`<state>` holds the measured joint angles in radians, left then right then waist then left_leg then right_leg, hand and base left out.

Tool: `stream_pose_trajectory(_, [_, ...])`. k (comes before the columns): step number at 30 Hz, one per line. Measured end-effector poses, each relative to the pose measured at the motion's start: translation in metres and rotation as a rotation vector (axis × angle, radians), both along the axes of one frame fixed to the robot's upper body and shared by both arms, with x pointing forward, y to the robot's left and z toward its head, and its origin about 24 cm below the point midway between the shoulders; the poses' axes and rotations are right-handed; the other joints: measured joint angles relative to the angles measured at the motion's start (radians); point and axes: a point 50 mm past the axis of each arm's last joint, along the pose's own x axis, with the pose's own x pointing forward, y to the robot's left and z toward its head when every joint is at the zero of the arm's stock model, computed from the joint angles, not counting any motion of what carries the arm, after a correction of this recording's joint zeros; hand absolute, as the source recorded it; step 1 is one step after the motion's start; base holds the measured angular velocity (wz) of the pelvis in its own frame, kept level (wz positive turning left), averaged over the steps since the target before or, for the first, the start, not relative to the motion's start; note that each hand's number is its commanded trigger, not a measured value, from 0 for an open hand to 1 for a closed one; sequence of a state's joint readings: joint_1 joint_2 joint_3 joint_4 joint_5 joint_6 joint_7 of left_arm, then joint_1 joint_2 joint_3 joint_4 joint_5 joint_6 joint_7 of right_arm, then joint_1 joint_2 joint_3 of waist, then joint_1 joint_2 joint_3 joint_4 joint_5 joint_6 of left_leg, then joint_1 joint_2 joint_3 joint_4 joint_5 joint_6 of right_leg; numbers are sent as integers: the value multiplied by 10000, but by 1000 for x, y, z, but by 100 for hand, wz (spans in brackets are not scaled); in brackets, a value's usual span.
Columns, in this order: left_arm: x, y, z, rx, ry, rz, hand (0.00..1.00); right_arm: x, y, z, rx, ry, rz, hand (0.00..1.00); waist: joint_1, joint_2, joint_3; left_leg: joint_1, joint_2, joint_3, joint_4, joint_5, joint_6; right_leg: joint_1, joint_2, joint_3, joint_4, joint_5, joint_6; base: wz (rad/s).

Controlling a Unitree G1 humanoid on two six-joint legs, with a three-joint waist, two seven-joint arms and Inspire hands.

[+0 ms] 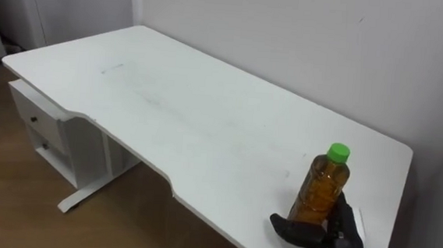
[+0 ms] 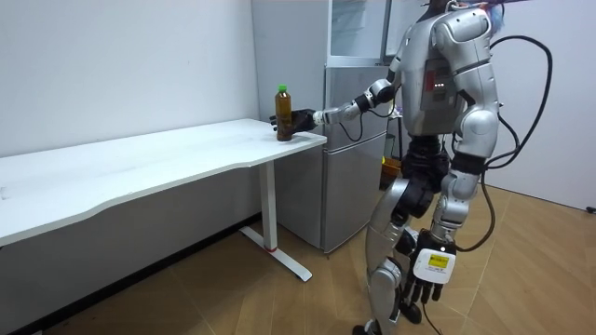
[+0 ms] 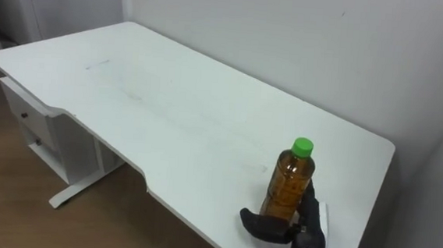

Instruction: Put the bottle in the upper fridge

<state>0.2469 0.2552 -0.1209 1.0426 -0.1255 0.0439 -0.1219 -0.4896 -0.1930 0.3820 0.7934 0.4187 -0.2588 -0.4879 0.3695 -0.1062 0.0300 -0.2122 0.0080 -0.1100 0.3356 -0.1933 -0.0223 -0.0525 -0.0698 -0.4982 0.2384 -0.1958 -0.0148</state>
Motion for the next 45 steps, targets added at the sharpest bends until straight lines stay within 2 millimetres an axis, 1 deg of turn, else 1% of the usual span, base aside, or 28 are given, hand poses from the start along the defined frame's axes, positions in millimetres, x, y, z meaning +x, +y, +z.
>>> stream_pose_trajectory(7, [0, 0, 0, -75, 4, -24, 0, 0, 0, 1, -57, -59, -332, 100, -16, -34, -21, -5, -1, -2, 2, 0, 0, -6, -1, 6, -3, 0, 0, 0])
stream_pose_trajectory(17, [-2, 0, 0, -71, 43, -21, 0, -1, -4, 0, -108, 124, -606, 100, -4, -43, -19, 35, -5, -24, -39, 0, 0, 0, -5, 9, 4, 0, 0, 0])
stream_pose_trajectory(22, [-1, 0, 0, -111, -10, -29, 0, -1, -5, -2, 692, 354, -674, 100, -33, -65, -10, 169, 2, 55, -127, 7, -6, 62, -11, 119, -11, 1, 1, -5])
stream_pose_trajectory(26, [-2, 0, 0, -91, -65, -102, 0, -1, -6, -3, 955, 439, -505, 100, -103, -71, -7, 234, 15, 126, -145, 6, -5, 67, -4, 216, -13, 1, 2, -6])
stream_pose_trajectory(28, [-1, 0, 1, -79, -175, -80, 0, -1, -5, -3, 1049, 538, -277, 100, -194, -82, -7, 279, 20, 164, -134, 5, -5, 78, 1, 273, -14, 2, 3, -6])
stream_pose_trajectory(30, [-2, 2, 2, -60, -324, 79, 0, -6, -4, 1, 1155, 401, 107, 100, -184, -114, -17, 323, 36, 271, -183, 6, -4, 25, -5, 376, -5, 4, 5, -15])
stream_pose_trajectory(33, [-12, 5, 2, -47, -246, 515, 0, -15, 8, 7, 1644, -74, 1054, 100, -376, -106, -14, 464, 57, 435, -183, 3, 1, 89, -5, 542, -4, 11, 17, -17])
stream_pose_trajectory(35, [-17, 5, 2, -45, -181, 637, 0, -20, 8, 8, 1572, -182, 1409, 100, -499, -81, -5, 608, 95, 594, -185, -15, 18, 168, 3, 665, -15, 18, 28, -19])
stream_pose_trajectory(36, [-20, 5, 2, -66, -136, 754, 0, -23, 7, 10, 1396, -264, 1707, 100, -620, -63, -3, 656, 130, 706, -203, -38, 39, 179, 15, 749, -12, 19, 29, -18])
stream_pose_trajectory(37, [-24, 6, 3, -73, -56, 833, 0, -26, 6, 16, 1197, -442, 2051, 100, -746, -43, -3, 671, 162, 834, -261, -44, 39, 143, 27, 815, -7, 29, 26, -18])
stream_pose_trajectory(39, [-29, 8, 3, -22, 87, 957, 0, -31, 5, 25, 1174, -827, 2469, 100, -991, 5, -5, 768, 172, 929, -375, -42, 42, 144, 24, 886, 7, 49, 24, -20])
stream_pose_trajectory(40, [-33, 8, 2, 8, 243, 1020, 0, -33, 5, 29, 1238, -1017, 2620, 100, -1080, 28, -17, 956, 193, 1086, -505, -40, 46, 190, 27, 1044, 33, 52, 22, -28])
stream_pose_trajectory(42, [-39, 8, 1, 86, 502, 1133, 0, -34, 7, 35, 1305, -1273, 2852, 100, -1223, 58, -25, 1229, 215, 1278, -696, -40, 47, 333, 36, 1221, 37, 51, 23, -35])
stream_pose_trajectory(43, [-41, 9, 1, 129, 561, 1223, 0, -35, 7, 41, 1360, -1520, 2995, 100, -1319, 68, -35, 1334, 228, 1356, -710, -44, 48, 403, 50, 1331, 25, 52, 23, -27])
stream_pose_trajectory(44, [-42, 9, 1, 140, 561, 1268, 0, -36, 6, 45, 1381, -1675, 3069, 100, -1384, 75, -46, 1374, 228, 1377, -711, -44, 49, 428, 57, 1375, 8, 53, 25, -16])
stream_pose_trajectory(45, [-42, 10, 1, 135, 547, 1308, 0, -36, 5, 53, 1382, -1990, 3181, 100, -1509, 99, -68, 1428, 227, 1407, -712, -44, 49, 455, 59, 1398, -10, 59, 34, -4])
